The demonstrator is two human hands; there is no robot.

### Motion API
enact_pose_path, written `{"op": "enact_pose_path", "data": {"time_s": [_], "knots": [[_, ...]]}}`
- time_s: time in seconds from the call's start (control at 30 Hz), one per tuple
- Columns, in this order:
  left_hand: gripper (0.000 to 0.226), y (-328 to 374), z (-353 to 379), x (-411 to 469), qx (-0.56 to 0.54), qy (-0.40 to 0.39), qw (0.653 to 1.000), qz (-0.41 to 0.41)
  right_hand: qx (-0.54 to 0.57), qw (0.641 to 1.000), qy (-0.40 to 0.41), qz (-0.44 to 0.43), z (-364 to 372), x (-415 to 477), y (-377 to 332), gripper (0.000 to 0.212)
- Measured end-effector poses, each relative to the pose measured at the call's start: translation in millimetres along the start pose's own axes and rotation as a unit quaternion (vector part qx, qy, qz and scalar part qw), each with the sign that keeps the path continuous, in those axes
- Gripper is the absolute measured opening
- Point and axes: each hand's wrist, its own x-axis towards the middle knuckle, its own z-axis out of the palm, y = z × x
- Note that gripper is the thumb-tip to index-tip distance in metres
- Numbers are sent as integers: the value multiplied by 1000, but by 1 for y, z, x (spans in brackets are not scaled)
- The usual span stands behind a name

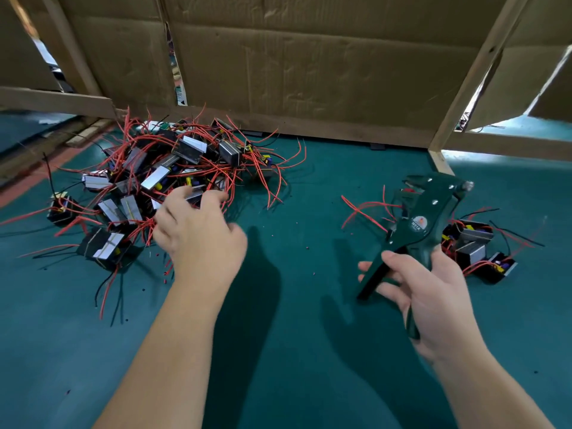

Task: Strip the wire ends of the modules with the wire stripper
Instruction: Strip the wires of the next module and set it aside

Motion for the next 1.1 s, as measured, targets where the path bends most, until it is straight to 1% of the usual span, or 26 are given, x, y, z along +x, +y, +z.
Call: {"op": "enact_pose_path", "data": {"time_s": [0.07, 0.13, 0.23, 0.3, 0.37, 0.4, 0.47, 0.5, 0.53, 0.57, 0.6, 0.63, 0.67, 0.73, 0.77, 0.8, 0.9, 0.97, 1.07, 1.1], "knots": [[57, -4, 1, 0, 56, -38, 997, -32, 5, 1000, -8, 5, 0, 0, 1, 16], [69, -5, 2, -1, 58, -66, 995, -40, 14, 999, -29, 16, 1, -1, 3, 15], [79, -7, 1, 2, 30, -56, 997, -31, 44, 995, -72, 50, 6, -5, 5, 13], [80, -11, -2, 6, -21, -17, 999, -24, 60, 992, -87, 67, 9, -7, 4, 23], [73, -14, -5, 10, -95, 43, 994, 20, 73, 990, -94, 72, 10, -9, 3, 34], [66, -12, -8, 10, -136, 80, 986, 60, 80, 989, -99, 72, 11, -9, 3, 37], [54, -4, -11, 7, -206, 153, 956, 140, 101, 986, -111, 67, 12, -10, 2, 44], [51, 2, -10, 4, -237, 177, 940, 172, 116, 984, -120, 64, 12, -9, 1, 49], [50, 8, -7, -2, -279, 183, 922, 197, 133, 980, -131, 62, 13, -9, 0, 53], [52, 15, -5, -8, -343, 166, 902, 202, 152, 975, -149, 63, 13, -8, -1, 54], [54, 23, -4, -16, -424, 118, 880, 180, 173, 967, -172, 67, 13, -8, -2, 50], [57, 31, -3, -24, -503, 51, 850, 149, 197, 958, -195, 76, 12, -8, -4, 47], [59, 37, -3, -32, -565, -13, 817, 117, 220, 947, -219, 87, 11, -8, -5, 50], [57, 45, 0, -42, -635, -118, 761, 63, 254, 926, -262, 100, 9, -8, -8, 70], [53, 47, 3, -44, -652, -162, 739, 41, 262, 918, -279, 102, 8, -8, -9, 75], [49, 48, 5, -45, -655, -193, 730, 26, 264, 913, -296, 100, 7, -9, -10, 73], [40, 48, 11, -48, -620, -238, 747, 26, 255, 909, -319, 89, 9, -10, -11, 63], [37, 47, 12, -52, -584, -278, 761, 37, 255, 908, -318, 94, 11, -10, -12, 67], [20, 45, 9, -54, -524, -351, 774, 51, 246, 915, -303, 102, 11, -8, -14, 74], [20, 44, 8, -53, -505, -351, 786, 67, 239, 917, -301, 103, 11, -8, -13, 74]]}}
